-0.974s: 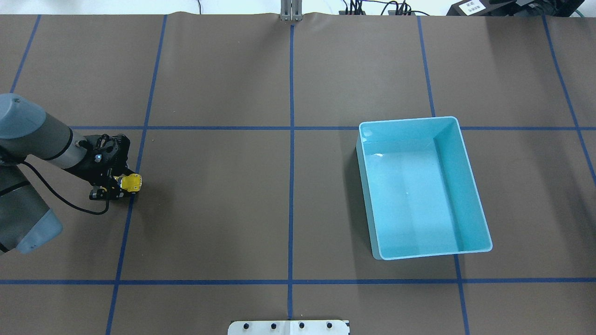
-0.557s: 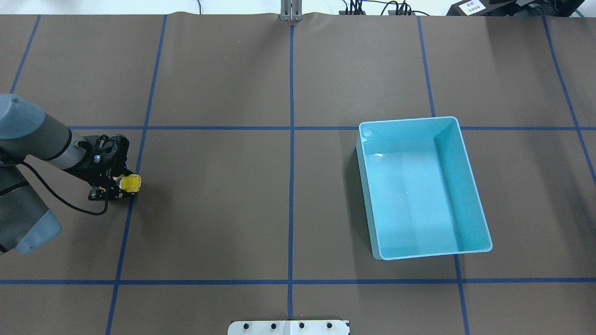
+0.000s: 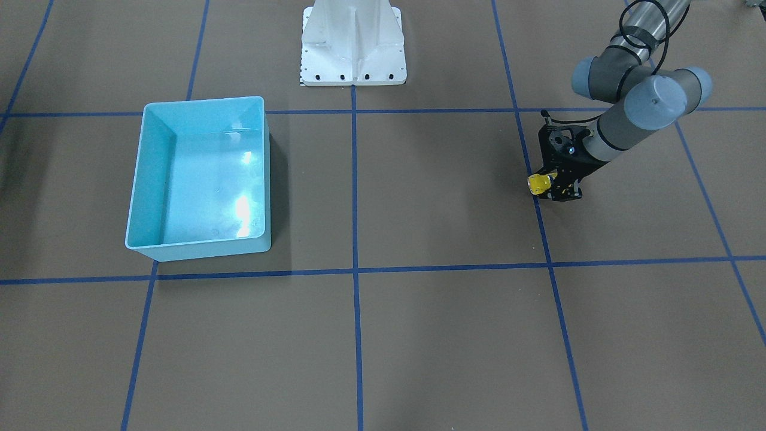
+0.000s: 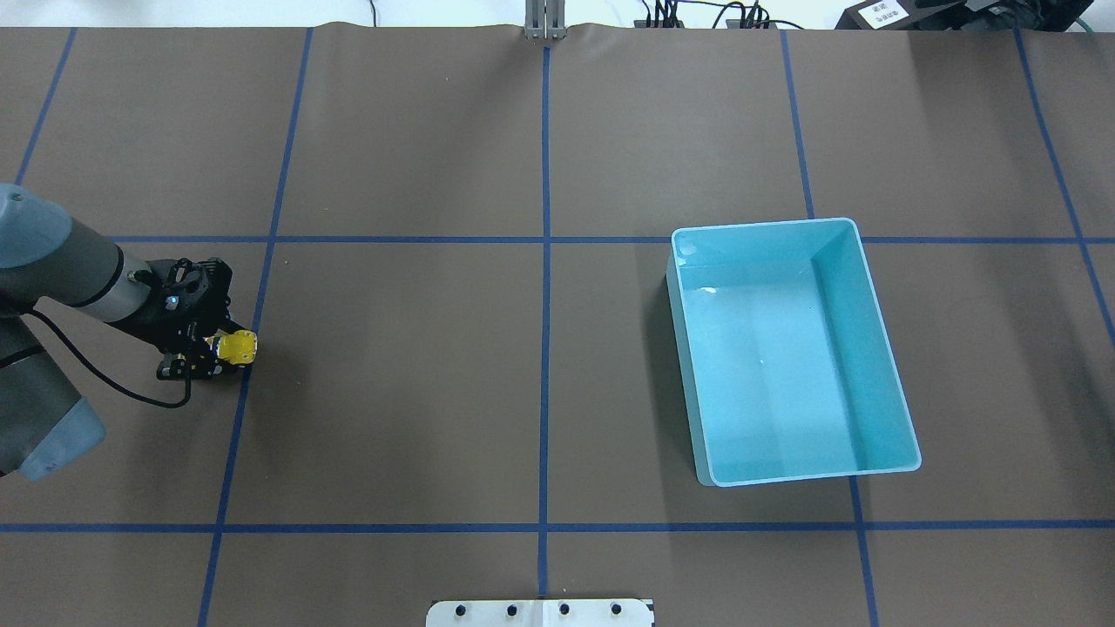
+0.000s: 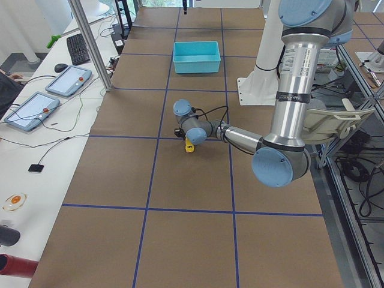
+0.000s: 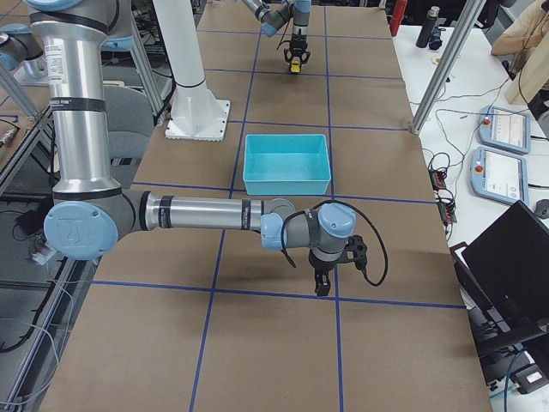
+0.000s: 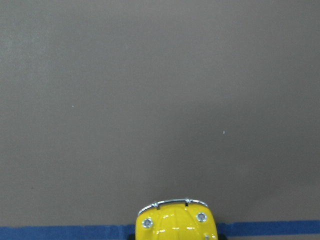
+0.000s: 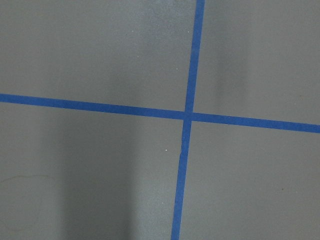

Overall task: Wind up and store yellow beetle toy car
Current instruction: 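Drag the car backward along the table with the left gripper to wind it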

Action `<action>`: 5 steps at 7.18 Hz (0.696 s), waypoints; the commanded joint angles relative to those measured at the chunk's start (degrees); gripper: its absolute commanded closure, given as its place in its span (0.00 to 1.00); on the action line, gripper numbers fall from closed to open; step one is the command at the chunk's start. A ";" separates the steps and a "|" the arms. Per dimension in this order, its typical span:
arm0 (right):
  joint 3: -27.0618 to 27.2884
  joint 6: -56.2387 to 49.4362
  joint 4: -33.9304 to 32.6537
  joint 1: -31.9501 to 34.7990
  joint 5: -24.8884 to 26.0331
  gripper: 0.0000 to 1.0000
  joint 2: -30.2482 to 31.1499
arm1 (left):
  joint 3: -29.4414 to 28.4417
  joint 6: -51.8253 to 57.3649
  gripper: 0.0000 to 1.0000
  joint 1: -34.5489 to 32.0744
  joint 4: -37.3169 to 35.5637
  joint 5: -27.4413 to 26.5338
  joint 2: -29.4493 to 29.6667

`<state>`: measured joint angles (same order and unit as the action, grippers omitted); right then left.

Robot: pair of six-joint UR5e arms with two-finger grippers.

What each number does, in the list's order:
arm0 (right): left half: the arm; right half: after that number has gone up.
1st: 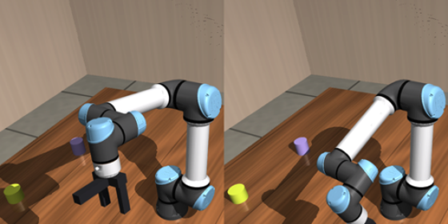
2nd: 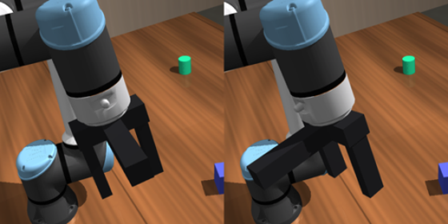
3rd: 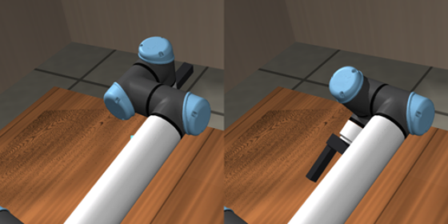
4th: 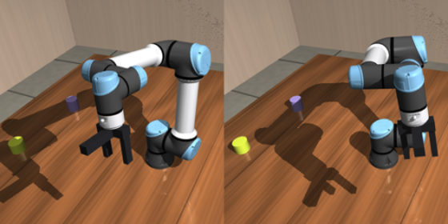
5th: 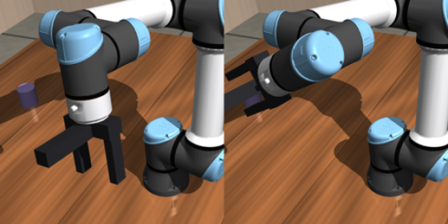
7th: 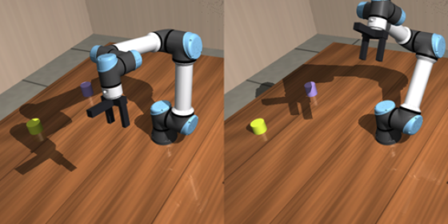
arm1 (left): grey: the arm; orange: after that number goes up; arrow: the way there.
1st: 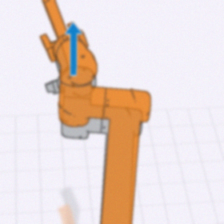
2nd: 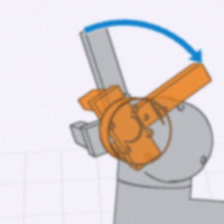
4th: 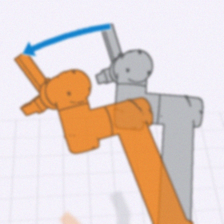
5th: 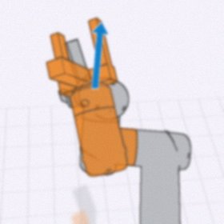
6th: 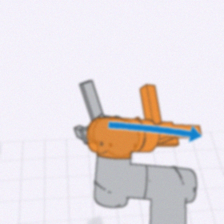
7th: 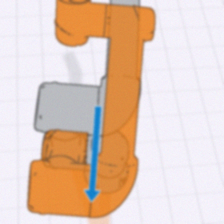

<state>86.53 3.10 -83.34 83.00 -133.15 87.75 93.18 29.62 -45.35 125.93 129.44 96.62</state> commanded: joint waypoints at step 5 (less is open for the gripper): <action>-0.40 0.07 0.63 -0.03 0.00 0.00 0.05 | -1.42 5.45 1.00 -5.17 5.98 3.70 -9.85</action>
<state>86.19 3.16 -82.75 82.97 -133.15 87.80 92.40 34.03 -48.98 130.23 131.74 89.19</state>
